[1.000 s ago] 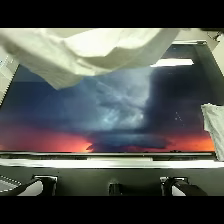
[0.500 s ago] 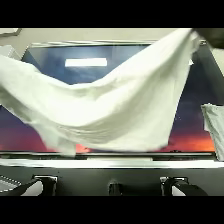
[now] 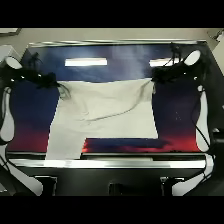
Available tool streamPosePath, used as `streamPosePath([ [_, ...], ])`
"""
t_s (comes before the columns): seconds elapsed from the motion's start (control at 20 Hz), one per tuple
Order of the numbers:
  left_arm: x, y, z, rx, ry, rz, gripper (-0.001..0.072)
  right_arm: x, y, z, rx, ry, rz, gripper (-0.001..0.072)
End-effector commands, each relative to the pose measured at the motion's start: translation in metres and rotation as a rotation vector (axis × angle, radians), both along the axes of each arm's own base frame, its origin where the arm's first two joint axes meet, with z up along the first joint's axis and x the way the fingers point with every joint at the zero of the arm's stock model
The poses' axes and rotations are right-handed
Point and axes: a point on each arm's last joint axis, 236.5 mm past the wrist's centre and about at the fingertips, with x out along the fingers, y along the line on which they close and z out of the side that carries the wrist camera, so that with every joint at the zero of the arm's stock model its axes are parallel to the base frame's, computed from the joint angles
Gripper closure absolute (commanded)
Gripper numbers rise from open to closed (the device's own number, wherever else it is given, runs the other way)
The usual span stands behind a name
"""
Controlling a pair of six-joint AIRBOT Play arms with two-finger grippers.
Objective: Fold the clothes and pants, and hang the long-sleeved shirts on hangers.
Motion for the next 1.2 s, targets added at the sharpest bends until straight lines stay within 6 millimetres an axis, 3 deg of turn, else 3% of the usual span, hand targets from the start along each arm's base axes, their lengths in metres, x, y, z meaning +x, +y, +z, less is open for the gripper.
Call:
streamPosePath([
  [0.0,0.012,-0.010,-0.080,-0.042,0.082,0.027,0.0673,0.019,-0.005,-0.071,-0.010,0.057,-0.026,0.0652],
  [0.05,0.016,-0.010,-0.080,-0.043,0.070,0.035,0.0661,0.021,-0.006,-0.072,-0.008,0.053,-0.034,0.0575],
  [0.1,0.018,-0.008,-0.075,-0.042,0.059,0.038,0.0605,0.022,-0.007,-0.069,-0.003,0.052,-0.049,0.0472],
  [0.2,0.022,0.001,-0.052,-0.041,0.031,0.037,0.0216,0.017,-0.012,-0.051,0.003,0.053,-0.051,0.0189],
  [0.25,0.022,0.008,-0.036,-0.042,0.019,0.046,0.0100,0.012,-0.018,-0.038,0.005,0.055,-0.054,0.0179],
  [0.35,0.010,0.032,0.001,-0.046,0.015,0.084,0.0075,-0.010,-0.039,-0.011,-0.013,0.064,-0.007,0.0178],
  [0.4,0.000,0.044,0.017,-0.048,0.026,0.105,0.0076,-0.031,-0.048,-0.002,-0.030,0.084,0.085,0.0181],
  [0.45,-0.011,0.056,0.030,-0.044,0.040,0.124,0.0077,-0.054,-0.058,0.000,-0.035,0.132,0.156,0.0182],
  [0.55,-0.041,0.083,0.047,-0.013,0.090,0.176,0.0078,-0.076,-0.073,0.005,0.093,0.190,0.109,0.0200],
  [0.7,-0.081,0.098,0.062,-0.008,0.123,0.217,0.0080,-0.125,-0.086,-0.014,0.253,0.311,0.049,0.0200],
  [0.85,-0.122,0.095,0.064,-0.011,0.140,0.227,0.0081,-0.180,-0.090,-0.052,0.306,0.395,-0.017,0.0200],
  [1.05,-0.160,0.076,0.062,-0.036,0.123,0.238,0.0081,-0.244,-0.069,-0.103,0.361,0.491,-0.049,0.0201],
  [1.15,-0.172,0.059,0.065,-0.085,0.112,0.215,0.0081,-0.261,-0.055,-0.118,0.405,0.513,-0.046,0.0201],
])
